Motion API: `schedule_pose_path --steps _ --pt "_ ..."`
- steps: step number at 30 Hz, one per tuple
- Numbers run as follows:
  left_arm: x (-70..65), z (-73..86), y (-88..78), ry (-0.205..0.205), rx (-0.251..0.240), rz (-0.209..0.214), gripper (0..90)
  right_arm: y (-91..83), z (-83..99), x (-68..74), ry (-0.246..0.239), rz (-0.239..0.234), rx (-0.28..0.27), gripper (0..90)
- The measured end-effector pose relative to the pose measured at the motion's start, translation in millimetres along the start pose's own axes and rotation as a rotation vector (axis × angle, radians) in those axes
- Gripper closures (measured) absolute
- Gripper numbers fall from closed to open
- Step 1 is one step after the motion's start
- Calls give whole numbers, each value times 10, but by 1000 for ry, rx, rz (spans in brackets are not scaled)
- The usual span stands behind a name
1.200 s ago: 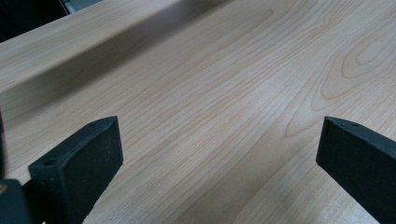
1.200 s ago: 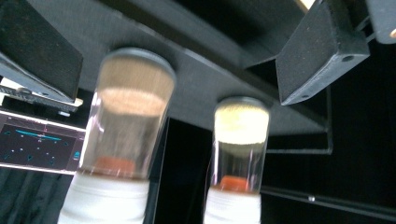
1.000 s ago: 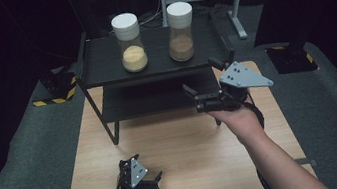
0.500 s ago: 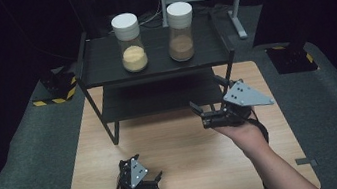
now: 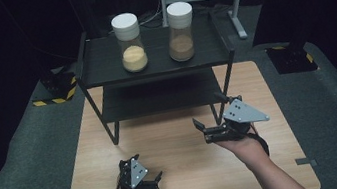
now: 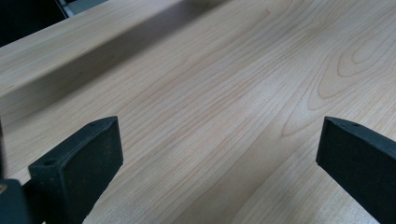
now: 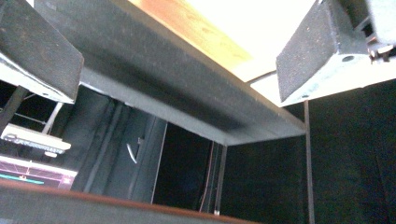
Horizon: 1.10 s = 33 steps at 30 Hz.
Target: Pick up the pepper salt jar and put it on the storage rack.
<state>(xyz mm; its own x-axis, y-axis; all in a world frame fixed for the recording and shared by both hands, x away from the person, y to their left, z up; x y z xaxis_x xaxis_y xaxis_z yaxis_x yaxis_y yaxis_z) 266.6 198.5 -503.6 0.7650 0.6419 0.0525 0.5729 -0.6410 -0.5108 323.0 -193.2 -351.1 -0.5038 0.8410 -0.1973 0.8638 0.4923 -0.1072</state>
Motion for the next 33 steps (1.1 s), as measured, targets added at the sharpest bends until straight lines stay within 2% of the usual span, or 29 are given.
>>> schedule_pose_path --steps 8,33 --pt "-1 0 1 1 0 0 8 -46 217 17 -10 8 26 1" --pt "-5 -2 4 3 2 -1 7 -107 1098 82 -38 35 199 1"
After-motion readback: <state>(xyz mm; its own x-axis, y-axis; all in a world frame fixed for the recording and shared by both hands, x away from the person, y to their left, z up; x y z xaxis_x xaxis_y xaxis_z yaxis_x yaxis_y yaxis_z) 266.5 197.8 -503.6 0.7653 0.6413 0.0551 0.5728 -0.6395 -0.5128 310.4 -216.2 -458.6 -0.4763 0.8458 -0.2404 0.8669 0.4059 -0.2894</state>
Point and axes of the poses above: each handheld gripper's, and its own axes: y roughly forward along the jaws, z roughly out of its underside, x roughly to its left, the point moved 8 cm from there along y, roughly forward along the jaws, and after that the axes turned 13 degrees about z, right-handed, at the moved point
